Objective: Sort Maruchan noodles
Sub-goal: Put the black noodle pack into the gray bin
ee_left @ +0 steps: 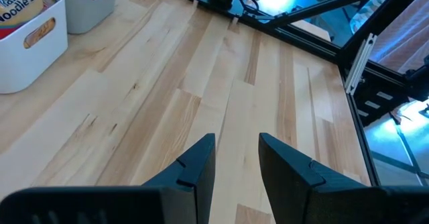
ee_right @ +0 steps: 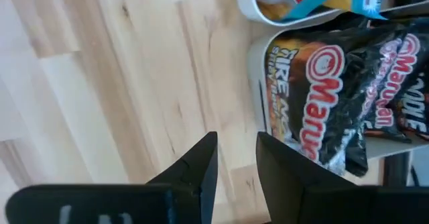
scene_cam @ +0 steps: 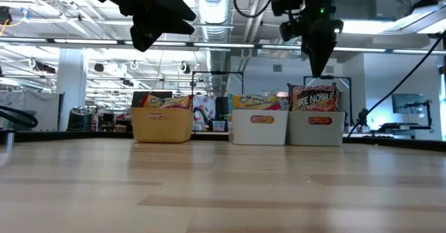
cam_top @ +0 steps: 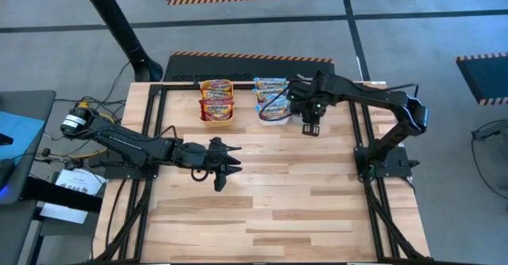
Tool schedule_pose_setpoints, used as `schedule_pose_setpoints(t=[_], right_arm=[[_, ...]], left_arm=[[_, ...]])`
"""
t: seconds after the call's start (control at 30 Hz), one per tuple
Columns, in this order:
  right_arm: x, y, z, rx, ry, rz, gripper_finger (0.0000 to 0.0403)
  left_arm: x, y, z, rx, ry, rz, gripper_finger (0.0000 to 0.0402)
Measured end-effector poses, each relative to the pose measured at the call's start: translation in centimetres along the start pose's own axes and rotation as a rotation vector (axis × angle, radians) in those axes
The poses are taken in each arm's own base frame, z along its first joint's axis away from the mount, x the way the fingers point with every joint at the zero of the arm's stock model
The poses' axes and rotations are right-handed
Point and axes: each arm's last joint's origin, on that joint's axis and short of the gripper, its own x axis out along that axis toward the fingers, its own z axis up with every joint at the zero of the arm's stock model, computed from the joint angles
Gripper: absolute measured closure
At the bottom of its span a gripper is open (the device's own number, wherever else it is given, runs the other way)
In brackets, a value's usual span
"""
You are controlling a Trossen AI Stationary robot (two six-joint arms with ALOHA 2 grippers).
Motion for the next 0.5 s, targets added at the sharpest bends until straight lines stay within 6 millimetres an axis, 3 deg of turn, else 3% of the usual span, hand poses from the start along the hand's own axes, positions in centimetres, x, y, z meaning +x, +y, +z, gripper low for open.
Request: schedule_pose_setpoints(t=[0.5], right_arm=[[5.6,-3.4,1.6,0.084,0.18,-0.044,0.0286]], left_arm=[[0.0,0.1,-0.1,0.005,0.015,0.008,0.03]])
